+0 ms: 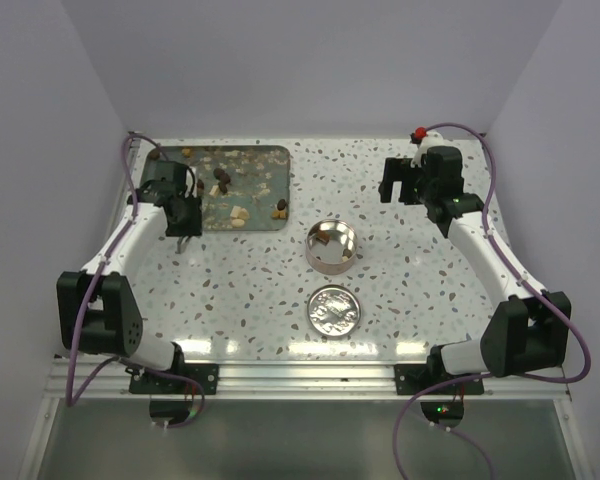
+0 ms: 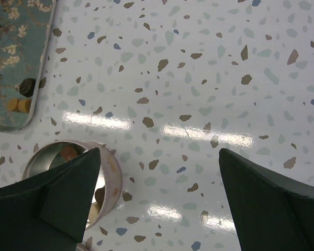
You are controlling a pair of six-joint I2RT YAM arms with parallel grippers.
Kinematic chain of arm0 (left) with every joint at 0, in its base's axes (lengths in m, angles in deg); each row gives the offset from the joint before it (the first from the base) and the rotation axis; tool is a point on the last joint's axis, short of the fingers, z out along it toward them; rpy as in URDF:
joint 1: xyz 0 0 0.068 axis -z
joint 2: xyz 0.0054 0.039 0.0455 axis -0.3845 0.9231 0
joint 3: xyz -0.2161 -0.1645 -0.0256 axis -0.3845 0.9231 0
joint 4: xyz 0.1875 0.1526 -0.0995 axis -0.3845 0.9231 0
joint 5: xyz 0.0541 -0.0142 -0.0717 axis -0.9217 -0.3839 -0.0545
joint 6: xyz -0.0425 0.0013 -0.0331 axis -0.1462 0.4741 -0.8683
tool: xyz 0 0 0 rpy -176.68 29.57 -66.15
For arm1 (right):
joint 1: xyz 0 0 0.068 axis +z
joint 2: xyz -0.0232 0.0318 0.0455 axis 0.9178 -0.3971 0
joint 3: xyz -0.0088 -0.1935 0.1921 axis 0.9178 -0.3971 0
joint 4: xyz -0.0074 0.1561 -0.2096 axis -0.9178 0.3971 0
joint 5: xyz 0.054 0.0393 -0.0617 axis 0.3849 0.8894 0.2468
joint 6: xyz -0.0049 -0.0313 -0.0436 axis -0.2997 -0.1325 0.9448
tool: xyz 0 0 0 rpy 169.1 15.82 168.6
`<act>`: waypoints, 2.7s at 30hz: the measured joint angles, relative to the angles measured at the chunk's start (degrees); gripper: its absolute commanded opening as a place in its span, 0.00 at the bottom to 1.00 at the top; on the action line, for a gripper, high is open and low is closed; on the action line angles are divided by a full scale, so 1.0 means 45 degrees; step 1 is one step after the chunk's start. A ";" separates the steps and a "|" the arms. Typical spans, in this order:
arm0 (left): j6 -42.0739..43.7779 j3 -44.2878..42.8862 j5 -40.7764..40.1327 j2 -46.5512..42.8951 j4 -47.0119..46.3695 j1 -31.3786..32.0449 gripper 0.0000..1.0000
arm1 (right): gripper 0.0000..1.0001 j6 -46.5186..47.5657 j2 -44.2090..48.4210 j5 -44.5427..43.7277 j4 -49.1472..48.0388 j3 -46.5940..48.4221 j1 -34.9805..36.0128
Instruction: Pack the chocolate
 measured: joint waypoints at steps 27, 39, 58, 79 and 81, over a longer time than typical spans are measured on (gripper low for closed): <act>0.0865 -0.1015 0.1137 0.2098 -0.1146 -0.0427 0.47 | 0.98 0.0000 0.0000 -0.0019 0.0063 0.0005 0.0000; 0.1171 -0.1413 0.1282 0.2744 -0.1214 -0.0447 0.32 | 0.98 0.0010 -0.0005 -0.0083 0.0068 0.0029 0.0000; 0.1137 0.0933 0.2074 -0.0622 -0.1020 -0.0364 0.22 | 0.98 0.0000 -0.0019 -0.0083 0.0078 0.0180 0.0000; -0.0423 -0.3113 0.1647 -0.0146 -0.0316 0.7728 0.24 | 0.98 0.0005 0.0044 -0.0058 0.0092 0.0180 0.0000; -0.0510 -0.3128 0.1656 0.0272 -0.0223 0.8335 0.24 | 0.99 0.0005 0.0219 -0.0058 0.0136 0.0092 0.0000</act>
